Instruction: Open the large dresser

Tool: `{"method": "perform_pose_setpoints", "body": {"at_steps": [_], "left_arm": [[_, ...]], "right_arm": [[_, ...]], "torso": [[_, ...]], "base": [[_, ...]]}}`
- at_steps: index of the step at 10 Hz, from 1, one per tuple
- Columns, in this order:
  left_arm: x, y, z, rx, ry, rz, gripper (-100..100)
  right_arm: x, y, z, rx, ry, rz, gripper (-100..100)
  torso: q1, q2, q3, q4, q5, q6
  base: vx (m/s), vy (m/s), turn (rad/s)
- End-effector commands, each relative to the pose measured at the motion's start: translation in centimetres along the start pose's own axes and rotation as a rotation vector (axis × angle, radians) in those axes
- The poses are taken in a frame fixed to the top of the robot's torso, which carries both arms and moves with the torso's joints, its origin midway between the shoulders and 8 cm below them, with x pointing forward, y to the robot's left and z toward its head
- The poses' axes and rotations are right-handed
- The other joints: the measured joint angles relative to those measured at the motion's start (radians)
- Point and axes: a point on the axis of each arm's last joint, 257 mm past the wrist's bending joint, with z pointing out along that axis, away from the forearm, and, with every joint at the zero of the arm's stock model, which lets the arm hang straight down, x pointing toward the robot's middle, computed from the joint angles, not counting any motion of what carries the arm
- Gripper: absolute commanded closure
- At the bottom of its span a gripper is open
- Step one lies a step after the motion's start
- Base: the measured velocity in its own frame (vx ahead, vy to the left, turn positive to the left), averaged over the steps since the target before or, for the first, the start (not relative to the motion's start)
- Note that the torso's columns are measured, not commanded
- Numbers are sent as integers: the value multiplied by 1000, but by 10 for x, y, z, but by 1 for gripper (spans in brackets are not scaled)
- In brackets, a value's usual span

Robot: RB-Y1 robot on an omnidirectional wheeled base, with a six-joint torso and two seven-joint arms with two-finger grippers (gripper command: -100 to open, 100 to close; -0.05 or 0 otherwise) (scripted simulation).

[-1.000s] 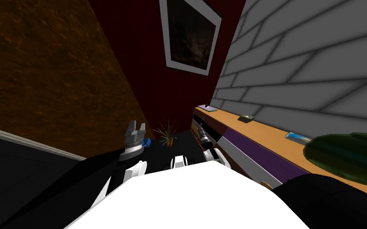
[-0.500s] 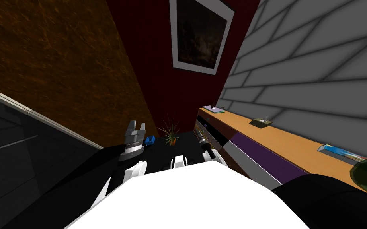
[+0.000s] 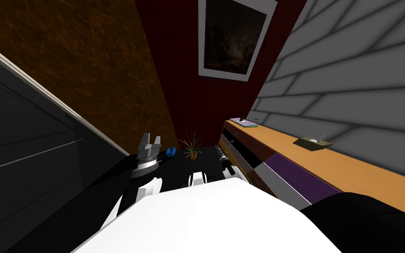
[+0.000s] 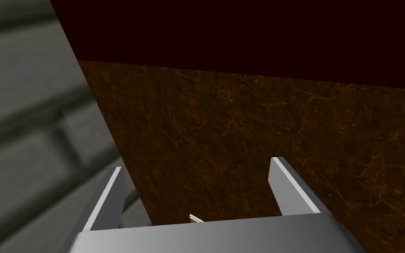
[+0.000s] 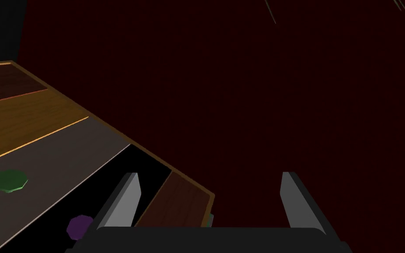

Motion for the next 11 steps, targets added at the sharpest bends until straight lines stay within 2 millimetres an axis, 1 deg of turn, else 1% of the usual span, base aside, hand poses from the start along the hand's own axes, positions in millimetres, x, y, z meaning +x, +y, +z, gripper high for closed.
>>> {"method": "perform_pose_setpoints", "body": {"at_steps": [1, 2, 3, 4, 5, 6, 7, 8, 9, 10, 11], "left_arm": [[0, 0, 0, 0, 0, 0, 0], [0, 0, 0, 0, 0, 0, 0], [0, 0, 0, 0, 0, 0, 0], [0, 0, 0, 0, 0, 0, 0], [0, 0, 0, 0, 0, 0, 0], [0, 0, 0, 0, 0, 0, 0], [0, 0, 0, 0, 0, 0, 0], [0, 0, 0, 0, 0, 0, 0], [0, 0, 0, 0, 0, 0, 0], [0, 0, 0, 0, 0, 0, 0], [0, 0, 0, 0, 0, 0, 0]], "right_arm": [[12, -42, 2, 117, 36, -60, -100], [18, -62, 2, 165, 55, -113, -100], [22, -77, -1, 208, 64, -114, -100], [22, -79, -2, 215, 65, -114, -100], [27, -107, -6, 287, 89, -168, -100], [29, -116, -9, 314, 94, -169, -100], [32, -142, -15, 380, 116, -223, -100], [34, -152, -19, 413, 123, -224, -100], [35, -177, -26, 474, 143, -277, -100], [37, -188, -32, 512, 151, -279, -100], [34, -211, -41, 577, 166, -332, -100]], "torso": [[0, 0, 0, 0, 0, -1], [0, 0, 0, 0, 0, 0], [0, 0, 0, 0, 0, -1], [0, 0, 0, 0, 0, 0], [0, 1, 1, 0, 0, 0], [1, 0, 0, 0, 0, -2], [0, 0, 0, 0, 0, 0], [0, 0, 0, 0, 0, -1], [0, 0, 0, 0, 0, 0], [0, 0, 0, 0, 0, -1], [0, 0, 0, 0, 0, 0]], "base": [[23, -2, 173], [28, 1, 296], [25, -4, 162], [11, -4, -28], [21, -2, 291], [25, -13, 189], [30, -9, 278], [33, -13, 173], [39, -19, 327], [34, -20, 130], [37, -14, 218]]}}
